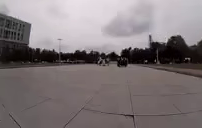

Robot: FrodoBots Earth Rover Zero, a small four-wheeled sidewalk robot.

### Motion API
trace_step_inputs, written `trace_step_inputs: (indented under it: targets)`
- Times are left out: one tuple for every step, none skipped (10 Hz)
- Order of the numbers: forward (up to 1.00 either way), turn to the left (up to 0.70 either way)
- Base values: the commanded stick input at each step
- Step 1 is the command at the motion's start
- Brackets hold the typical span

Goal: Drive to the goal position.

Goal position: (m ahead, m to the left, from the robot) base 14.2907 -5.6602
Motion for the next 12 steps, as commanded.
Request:
trace_step_inputs:
  targets:
    - [0.60, 0.01]
    - [0.60, 0.01]
    - [0.60, 0.01]
    - [0.60, 0.01]
    - [0.60, 0.01]
    - [0.60, 0.01]
    - [0.60, 0.01]
    - [0.60, 0.01]
    - [0.60, 0.01]
    - [0.60, 0.01]
    - [0.57, 0.01]
    - [0.54, 0.01]
